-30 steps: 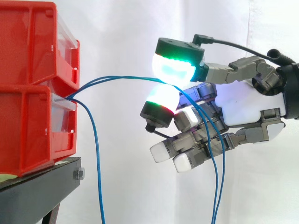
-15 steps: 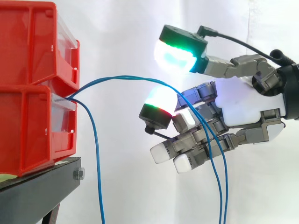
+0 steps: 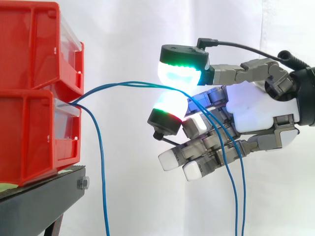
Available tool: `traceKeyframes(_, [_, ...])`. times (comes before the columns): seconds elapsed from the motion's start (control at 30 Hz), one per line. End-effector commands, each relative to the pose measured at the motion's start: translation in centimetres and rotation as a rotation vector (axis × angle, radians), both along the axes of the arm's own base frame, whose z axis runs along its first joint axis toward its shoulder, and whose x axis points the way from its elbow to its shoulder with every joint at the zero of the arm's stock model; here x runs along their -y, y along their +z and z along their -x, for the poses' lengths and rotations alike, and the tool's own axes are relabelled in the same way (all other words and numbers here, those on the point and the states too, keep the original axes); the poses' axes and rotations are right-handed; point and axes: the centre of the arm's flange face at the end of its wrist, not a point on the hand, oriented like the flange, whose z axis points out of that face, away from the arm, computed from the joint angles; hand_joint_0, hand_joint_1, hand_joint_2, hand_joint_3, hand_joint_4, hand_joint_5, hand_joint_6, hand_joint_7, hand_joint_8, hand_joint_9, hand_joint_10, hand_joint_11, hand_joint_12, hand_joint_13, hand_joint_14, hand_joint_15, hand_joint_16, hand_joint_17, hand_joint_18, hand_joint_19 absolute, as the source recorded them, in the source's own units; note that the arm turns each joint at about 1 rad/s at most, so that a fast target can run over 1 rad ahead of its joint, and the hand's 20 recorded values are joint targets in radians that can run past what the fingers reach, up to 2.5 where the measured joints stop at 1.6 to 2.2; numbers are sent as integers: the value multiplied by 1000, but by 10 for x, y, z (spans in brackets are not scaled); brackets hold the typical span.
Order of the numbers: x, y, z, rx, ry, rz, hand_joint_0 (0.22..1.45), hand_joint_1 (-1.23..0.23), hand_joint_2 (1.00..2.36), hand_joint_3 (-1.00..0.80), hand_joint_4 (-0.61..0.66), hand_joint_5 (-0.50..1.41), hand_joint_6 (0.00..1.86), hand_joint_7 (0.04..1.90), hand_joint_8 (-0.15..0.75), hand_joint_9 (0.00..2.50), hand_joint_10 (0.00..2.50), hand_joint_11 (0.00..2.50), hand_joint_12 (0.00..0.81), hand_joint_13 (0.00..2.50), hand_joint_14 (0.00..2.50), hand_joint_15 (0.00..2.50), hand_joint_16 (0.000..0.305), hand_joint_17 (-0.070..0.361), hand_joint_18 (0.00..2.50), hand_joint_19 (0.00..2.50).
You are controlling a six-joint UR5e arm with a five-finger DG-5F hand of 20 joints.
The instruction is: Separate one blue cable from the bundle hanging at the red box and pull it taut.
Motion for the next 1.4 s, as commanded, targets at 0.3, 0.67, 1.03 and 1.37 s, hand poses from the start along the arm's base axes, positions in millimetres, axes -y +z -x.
traceKeyframes(0.3, [7,0,1,-3,-9,0,795,-862,1000,-500,69,-158,950,1342,335,1041,18,723,329,711,11,316,40,90,681,386])
traceKeyframes(0.67, [8,0,1,-3,-10,3,730,-873,1000,-500,122,-154,953,1340,332,1063,17,710,323,721,11,313,39,88,697,384])
traceKeyframes(1.03, [8,0,1,-3,-13,4,585,-782,1000,-500,141,-134,946,1146,357,1142,18,719,328,767,11,334,39,88,720,423])
traceKeyframes(1.37, [6,0,1,-3,-12,3,555,-622,1000,-500,152,-133,932,1132,377,1210,17,729,341,826,11,346,41,91,761,441])
